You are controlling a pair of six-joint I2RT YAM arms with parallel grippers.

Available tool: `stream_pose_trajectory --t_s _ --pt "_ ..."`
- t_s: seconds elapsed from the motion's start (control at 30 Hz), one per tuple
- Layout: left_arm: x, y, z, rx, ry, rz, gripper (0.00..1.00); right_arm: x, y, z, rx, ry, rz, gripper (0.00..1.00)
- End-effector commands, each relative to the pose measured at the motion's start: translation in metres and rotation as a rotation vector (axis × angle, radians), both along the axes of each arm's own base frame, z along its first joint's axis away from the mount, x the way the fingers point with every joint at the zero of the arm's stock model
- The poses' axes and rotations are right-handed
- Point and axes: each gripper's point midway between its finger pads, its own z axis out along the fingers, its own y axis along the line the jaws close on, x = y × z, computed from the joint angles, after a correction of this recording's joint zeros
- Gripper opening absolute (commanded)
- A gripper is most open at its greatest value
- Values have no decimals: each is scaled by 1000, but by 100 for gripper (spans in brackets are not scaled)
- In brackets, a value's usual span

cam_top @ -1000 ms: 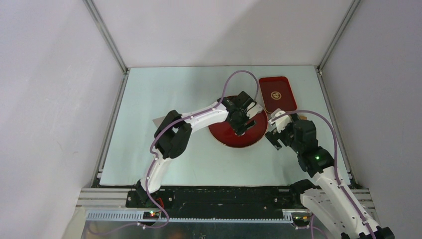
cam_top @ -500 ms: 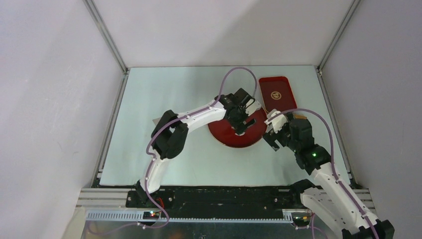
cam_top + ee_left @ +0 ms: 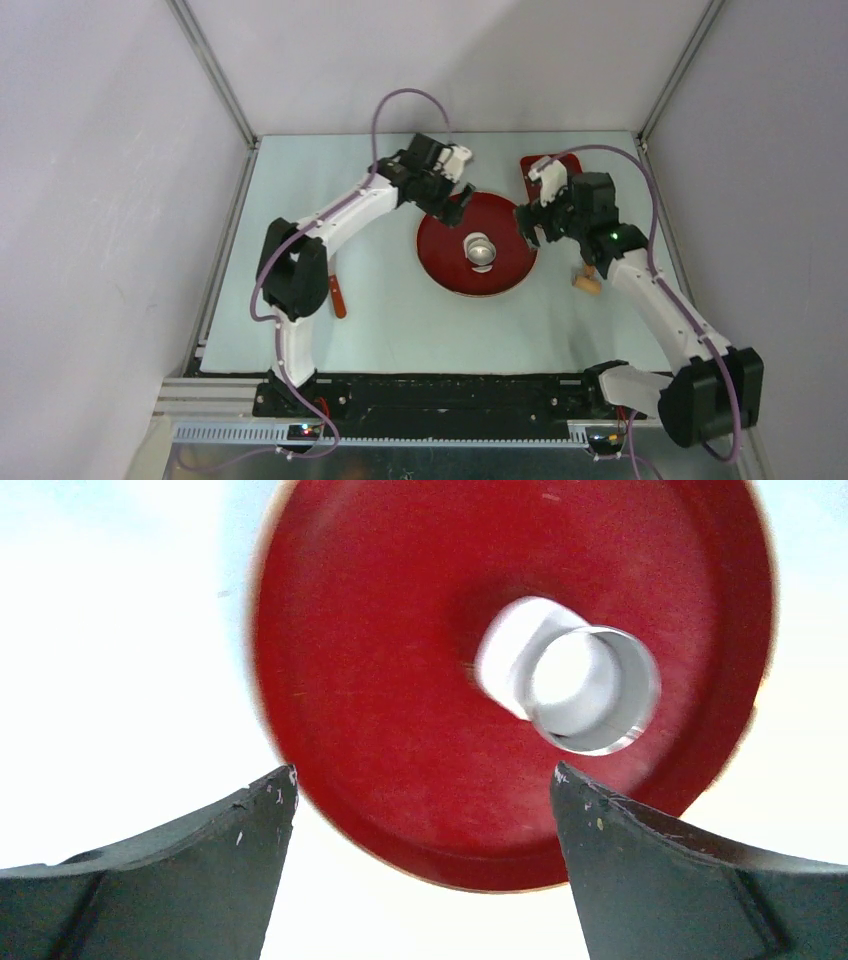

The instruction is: Roll out the dumpling wrappers from the dough

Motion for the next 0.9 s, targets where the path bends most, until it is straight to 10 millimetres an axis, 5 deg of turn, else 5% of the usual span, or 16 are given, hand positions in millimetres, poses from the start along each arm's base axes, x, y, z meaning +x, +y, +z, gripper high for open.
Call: stream_pose_trajectory --t_s 0.0,0.17,0.4,0.57,0.87 --pt "42 29 5 -106 14 199 99 30 34 26 109 -18 28 99" --pt "64 55 -13 -110 29 367 97 43 72 -8 93 59 56 99" --pt "76 118 -16 -98 -45 582 97 44 112 -51 110 242 -9 99" --pt "64 142 -34 -37 -51 651 97 42 116 -79 45 301 -75 98" --pt "55 152 -49 -18 -37 689 98 30 115 -109 -83 349 -93 96"
